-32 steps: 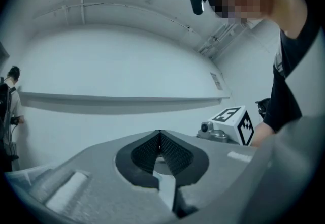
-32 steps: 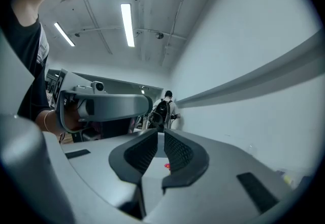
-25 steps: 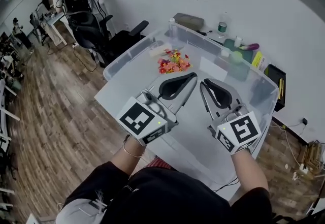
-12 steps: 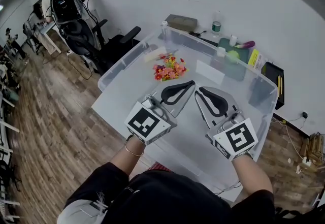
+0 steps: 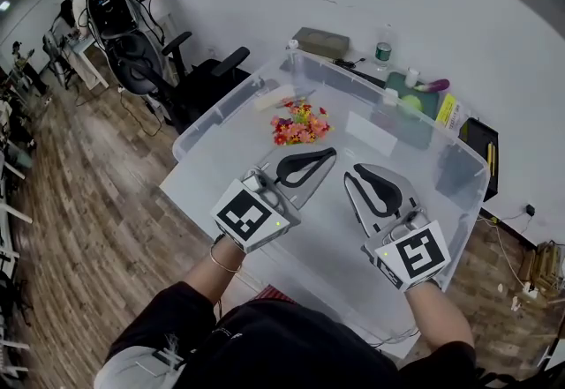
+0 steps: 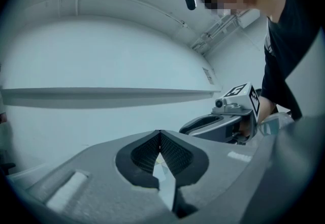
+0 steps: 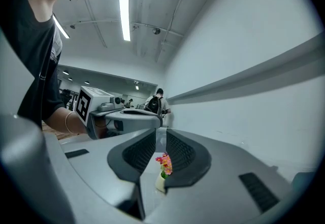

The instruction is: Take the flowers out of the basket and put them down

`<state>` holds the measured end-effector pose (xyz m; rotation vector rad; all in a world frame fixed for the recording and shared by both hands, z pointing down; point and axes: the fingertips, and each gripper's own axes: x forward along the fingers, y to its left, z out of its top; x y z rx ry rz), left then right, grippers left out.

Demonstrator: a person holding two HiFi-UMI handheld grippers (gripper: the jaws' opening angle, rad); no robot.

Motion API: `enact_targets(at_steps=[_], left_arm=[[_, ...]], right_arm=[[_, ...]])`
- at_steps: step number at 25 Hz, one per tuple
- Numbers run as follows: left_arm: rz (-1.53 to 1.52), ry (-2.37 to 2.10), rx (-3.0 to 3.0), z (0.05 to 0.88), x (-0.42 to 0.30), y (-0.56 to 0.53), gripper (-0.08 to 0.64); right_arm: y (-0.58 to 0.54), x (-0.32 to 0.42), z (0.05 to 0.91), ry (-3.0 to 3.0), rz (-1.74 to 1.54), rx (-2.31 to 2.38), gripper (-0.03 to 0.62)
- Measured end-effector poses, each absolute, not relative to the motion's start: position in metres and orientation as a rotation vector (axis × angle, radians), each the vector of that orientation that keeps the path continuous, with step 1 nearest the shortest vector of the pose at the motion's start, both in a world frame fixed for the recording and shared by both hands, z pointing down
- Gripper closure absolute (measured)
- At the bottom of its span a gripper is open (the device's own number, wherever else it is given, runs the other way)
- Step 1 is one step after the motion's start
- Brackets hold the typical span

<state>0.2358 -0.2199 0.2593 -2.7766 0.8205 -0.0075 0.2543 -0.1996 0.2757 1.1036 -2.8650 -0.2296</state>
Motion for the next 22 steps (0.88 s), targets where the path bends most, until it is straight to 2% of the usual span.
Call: enact_targets(at_steps=[18,22], left_arm=[[-0.071,0.85,-2.707,0.264,0.185,-0.253,0.557],[-0.008,0.924,-2.737,0.262,0.169,-0.259,0.557]], right_arm=[[-0.208,0.247,0.291,-2.826,-0.265,1.066,0.488],[-0.209,0.246,0.293,-2.793,-0.29,1.078,0.469]])
